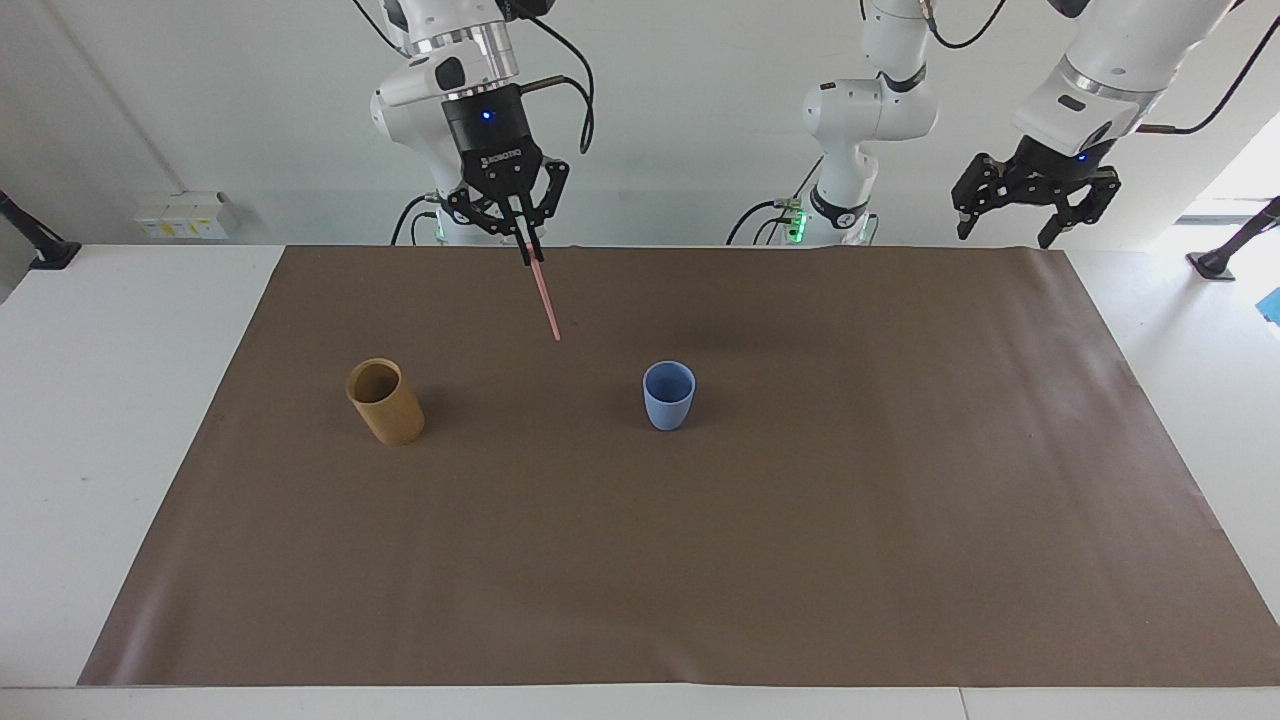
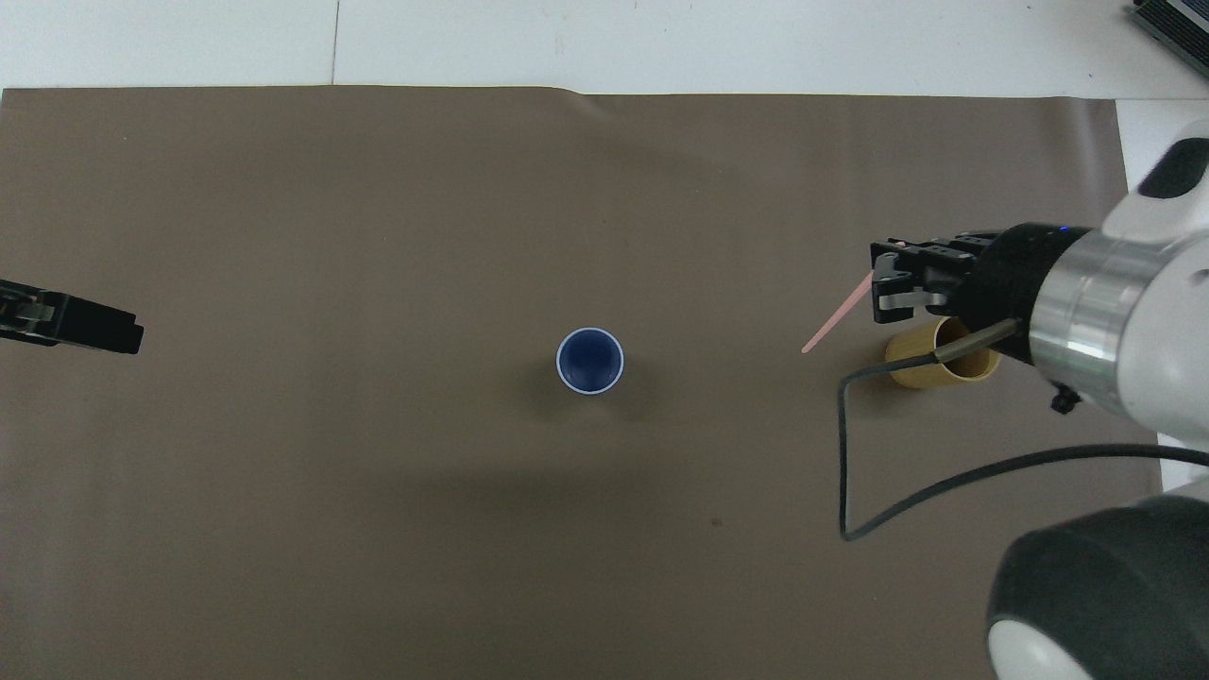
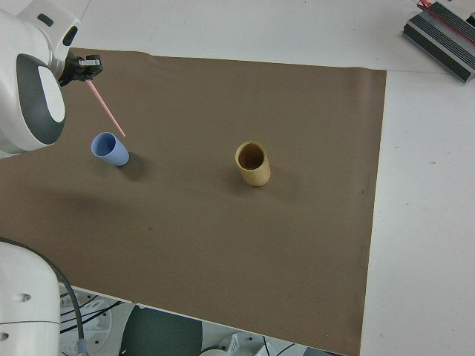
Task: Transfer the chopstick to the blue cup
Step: 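Carry the pink stick over the blue cup with the right gripper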
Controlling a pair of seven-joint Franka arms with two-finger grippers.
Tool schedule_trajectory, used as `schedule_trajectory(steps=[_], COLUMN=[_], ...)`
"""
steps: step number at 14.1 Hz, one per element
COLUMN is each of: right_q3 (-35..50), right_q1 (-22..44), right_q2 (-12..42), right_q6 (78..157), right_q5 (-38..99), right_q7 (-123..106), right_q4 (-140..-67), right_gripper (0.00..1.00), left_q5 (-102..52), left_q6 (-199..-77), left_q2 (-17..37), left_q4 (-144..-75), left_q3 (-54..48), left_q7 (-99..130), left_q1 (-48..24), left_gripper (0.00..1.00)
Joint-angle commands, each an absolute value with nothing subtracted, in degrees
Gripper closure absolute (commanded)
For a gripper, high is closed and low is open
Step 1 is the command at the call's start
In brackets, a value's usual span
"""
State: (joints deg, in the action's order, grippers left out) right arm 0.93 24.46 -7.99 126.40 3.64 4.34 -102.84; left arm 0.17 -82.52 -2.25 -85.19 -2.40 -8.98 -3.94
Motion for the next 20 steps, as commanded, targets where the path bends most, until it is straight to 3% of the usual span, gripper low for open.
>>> schedule_trajectory(steps=[1, 13, 18, 19, 20], right_q3=[1.23, 1.23, 1.23, 1.23, 1.23], right_q1=[26.44, 34.36, 34.19, 34.1, 34.1], right_q2=[-6.86, 1.93, 1.76, 1.84, 1.85], right_q6=[129.8, 144.75, 149.68, 149.59, 149.42], right_q5=[3.87, -3.95, -5.01, -5.01, -5.01], right_q7=[4.74, 11.07, 11.07, 11.07, 11.07], right_q4=[-103.36, -106.96, -112.67, -112.76, -113.11], right_gripper=[1.0, 1.0, 1.0, 0.97, 0.88], left_q5=[-0.26, 0.0, 0.0, 0.0, 0.0], left_q6=[-83.76, -82.88, -82.88, -82.88, -82.88], left_q2=[-3.87, -3.96, -3.96, -3.96, -3.96], left_q4=[-87.1, -86.66, -86.66, -86.66, -86.66], left_q3=[-2.29, -2.2, -2.2, -2.2, -2.2], left_q7=[-10.81, -10.63, -10.63, -10.63, -10.63], left_q1=[-3.34, -2.81, -2.81, -2.81, -2.81], left_gripper=[0.0, 0.0, 0.0, 0.0, 0.0])
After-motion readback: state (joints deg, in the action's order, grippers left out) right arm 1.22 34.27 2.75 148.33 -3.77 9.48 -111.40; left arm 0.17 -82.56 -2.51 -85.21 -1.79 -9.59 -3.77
